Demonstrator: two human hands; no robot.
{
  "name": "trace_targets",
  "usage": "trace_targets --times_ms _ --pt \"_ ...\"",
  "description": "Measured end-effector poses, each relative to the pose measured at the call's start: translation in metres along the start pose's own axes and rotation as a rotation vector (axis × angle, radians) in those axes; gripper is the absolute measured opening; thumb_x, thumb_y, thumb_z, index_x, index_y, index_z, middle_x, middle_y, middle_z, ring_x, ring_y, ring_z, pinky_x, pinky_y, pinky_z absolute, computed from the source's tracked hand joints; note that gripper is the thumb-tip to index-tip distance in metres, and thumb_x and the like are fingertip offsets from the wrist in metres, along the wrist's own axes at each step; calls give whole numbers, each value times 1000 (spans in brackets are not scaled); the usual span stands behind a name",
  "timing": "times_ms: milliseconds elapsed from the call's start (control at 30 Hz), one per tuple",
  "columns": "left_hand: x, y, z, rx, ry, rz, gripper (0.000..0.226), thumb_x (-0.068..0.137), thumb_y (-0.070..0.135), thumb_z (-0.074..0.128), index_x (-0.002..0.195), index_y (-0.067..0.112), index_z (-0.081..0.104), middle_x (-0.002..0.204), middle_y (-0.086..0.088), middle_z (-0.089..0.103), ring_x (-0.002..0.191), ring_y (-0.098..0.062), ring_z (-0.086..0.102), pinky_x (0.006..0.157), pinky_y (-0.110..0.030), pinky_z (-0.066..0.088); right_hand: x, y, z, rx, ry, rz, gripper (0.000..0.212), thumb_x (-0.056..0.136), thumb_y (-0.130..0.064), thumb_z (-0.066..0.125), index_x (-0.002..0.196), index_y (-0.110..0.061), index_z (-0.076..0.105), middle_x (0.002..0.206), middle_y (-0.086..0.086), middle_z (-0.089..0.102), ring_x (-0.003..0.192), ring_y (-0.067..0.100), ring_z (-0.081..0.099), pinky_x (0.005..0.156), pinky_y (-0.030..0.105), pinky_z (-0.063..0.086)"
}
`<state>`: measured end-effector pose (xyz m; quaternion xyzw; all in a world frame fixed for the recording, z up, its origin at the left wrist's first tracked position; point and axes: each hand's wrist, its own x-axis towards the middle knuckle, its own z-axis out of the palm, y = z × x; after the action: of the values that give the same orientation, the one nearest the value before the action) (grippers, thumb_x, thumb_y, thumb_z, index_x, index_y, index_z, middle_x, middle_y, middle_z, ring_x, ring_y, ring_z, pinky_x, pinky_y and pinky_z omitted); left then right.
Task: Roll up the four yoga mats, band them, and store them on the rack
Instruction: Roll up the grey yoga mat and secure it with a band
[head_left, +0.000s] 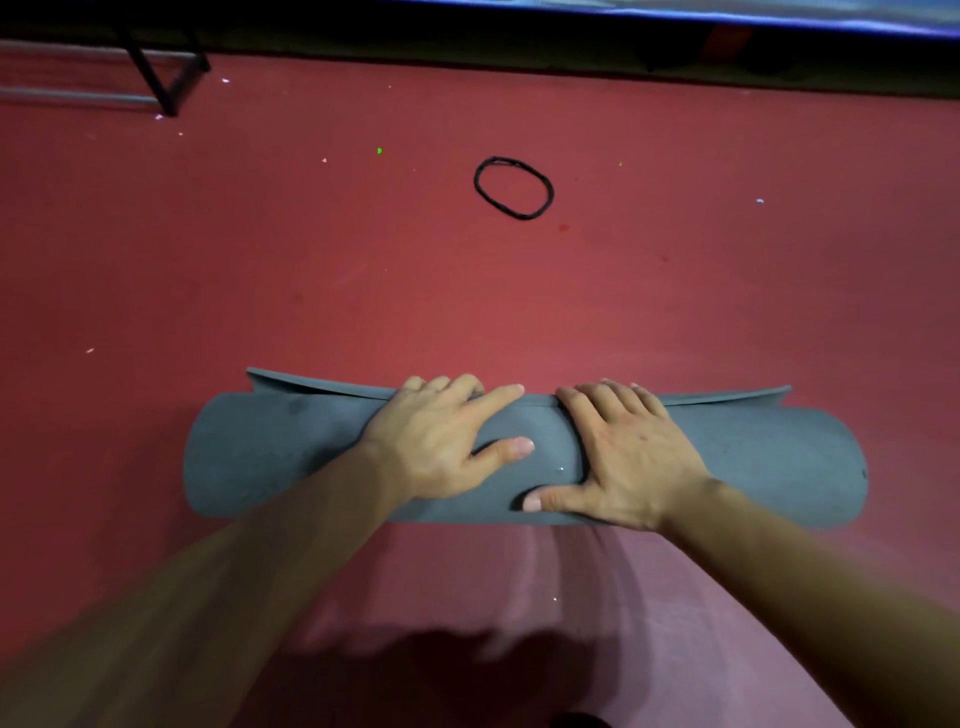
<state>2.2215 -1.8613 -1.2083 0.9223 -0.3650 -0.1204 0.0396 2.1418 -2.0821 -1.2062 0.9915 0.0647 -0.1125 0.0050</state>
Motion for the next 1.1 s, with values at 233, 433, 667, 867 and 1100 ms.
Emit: trace_targets --times_ms 233,433,667,867,1100 --pt "2 -13 0 61 -123 95 145 33 109 33 156 40 -2 157 3 32 138 -21 38 112 -42 31 4 5 -2 -61 -51 -54 150 44 -112 23 162 -19 21 144 8 48 142 35 39 123 52 22" --pt "4 -15 2 11 -94 103 128 50 101 47 156 42 4 153 9 34 136 -17 37 108 -40 28 7 5 -6 -87 -14 -86 136 52 -111 28 153 -20 35 127 5 54 110 30 55 100 44 40" --pt "27 -35 -22 149 59 89 125 55 101 37 159 37 12 153 4 38 135 -19 41 104 -39 31 42 14 -30 -112 156 -97 130 56 -106 34 148 -15 48 119 10 60 100 35 57 89 46 44" --pt "83 -64 -55 247 133 92 124 55 102 35 158 35 14 150 1 41 130 -22 43 100 -41 32 97 35 -52 -119 205 -45 130 58 -104 39 153 -15 41 127 12 54 109 37 53 95 49 41" --pt "154 -90 -72 334 187 88 122 60 98 42 159 33 14 150 -2 39 130 -24 42 104 -42 32 166 70 -62 -120 295 -37 126 59 -98 46 148 -9 47 124 19 57 106 40 55 92 52 42"
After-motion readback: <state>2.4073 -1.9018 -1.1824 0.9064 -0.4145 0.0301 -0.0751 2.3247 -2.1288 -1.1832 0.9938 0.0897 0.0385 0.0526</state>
